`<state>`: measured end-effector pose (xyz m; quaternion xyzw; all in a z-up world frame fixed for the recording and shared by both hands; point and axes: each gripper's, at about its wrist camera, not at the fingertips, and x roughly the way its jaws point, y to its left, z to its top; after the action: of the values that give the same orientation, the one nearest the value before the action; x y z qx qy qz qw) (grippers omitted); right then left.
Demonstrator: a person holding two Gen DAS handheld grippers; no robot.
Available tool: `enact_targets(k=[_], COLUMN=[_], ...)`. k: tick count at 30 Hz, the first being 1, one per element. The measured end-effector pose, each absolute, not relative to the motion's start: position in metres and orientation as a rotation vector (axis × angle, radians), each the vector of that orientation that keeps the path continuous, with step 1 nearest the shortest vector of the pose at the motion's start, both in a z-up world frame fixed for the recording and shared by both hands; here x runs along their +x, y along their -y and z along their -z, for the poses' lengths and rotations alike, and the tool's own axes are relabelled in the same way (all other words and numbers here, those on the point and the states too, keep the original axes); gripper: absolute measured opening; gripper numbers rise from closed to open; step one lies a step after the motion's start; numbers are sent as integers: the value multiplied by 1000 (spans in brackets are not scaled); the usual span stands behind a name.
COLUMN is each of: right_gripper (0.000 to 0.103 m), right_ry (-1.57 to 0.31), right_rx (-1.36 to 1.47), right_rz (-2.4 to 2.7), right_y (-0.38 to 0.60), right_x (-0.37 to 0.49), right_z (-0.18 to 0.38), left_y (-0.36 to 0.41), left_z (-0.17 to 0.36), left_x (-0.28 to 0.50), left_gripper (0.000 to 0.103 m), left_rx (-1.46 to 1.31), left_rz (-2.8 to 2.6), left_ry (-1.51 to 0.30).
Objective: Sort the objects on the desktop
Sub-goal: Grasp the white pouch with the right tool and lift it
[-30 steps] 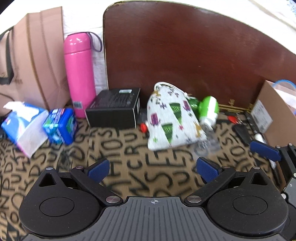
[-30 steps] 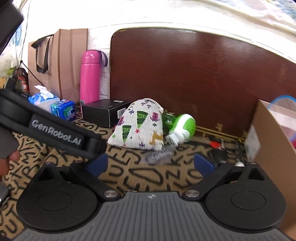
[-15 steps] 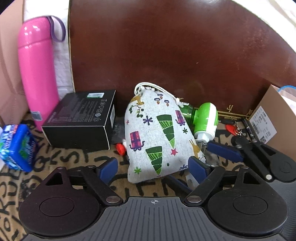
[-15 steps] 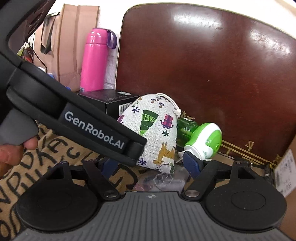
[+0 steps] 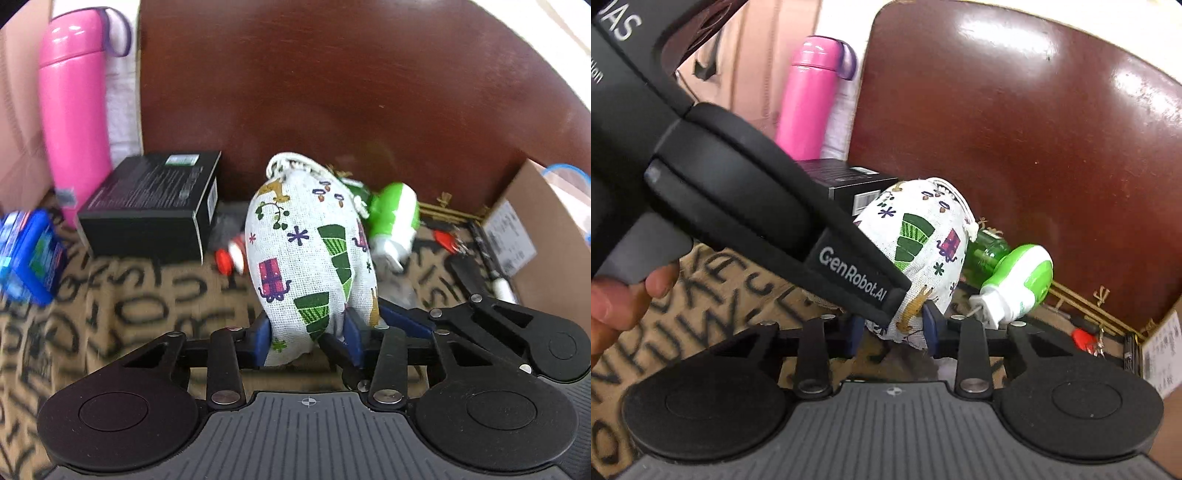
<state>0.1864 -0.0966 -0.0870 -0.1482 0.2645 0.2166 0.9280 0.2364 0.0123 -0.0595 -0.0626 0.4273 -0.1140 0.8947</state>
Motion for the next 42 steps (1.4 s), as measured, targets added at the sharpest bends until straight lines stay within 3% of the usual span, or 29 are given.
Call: enact_targets(k=[18, 21, 22, 26, 31, 34, 37, 42], right_gripper=[35, 35, 35, 57, 59, 60, 69, 70], right_ry=[-642, -648, -653, -632, -604, -635, -691, -716], right_rx=[-167, -172, -168, -124, -85, -49, 5, 125], right_rz=[-443, -442, -443, -418, -412, -410, -408, -449], right_y=[156, 165, 168, 179, 185, 189, 192, 198], right_x=[-13, -38, -47, -58, -50, -37, -28, -17], right_z=[68, 67, 67, 70, 68, 78, 90, 102], left_y=[28, 37, 39, 38, 36, 42, 42, 45], left_z=[50, 50, 51, 56, 50, 57, 67, 72], left_x=[36, 11, 6, 5, 22, 31, 36, 37], left_gripper=[44, 53, 60, 77, 83, 83, 64, 72], left_rx=[-168, -140, -129, -132, -143, -99, -128, -126], left_rz=[394, 430, 436, 400, 377, 372, 411, 389], left_ry=[-934, -941, -945, -943, -902, -919, -961, -964])
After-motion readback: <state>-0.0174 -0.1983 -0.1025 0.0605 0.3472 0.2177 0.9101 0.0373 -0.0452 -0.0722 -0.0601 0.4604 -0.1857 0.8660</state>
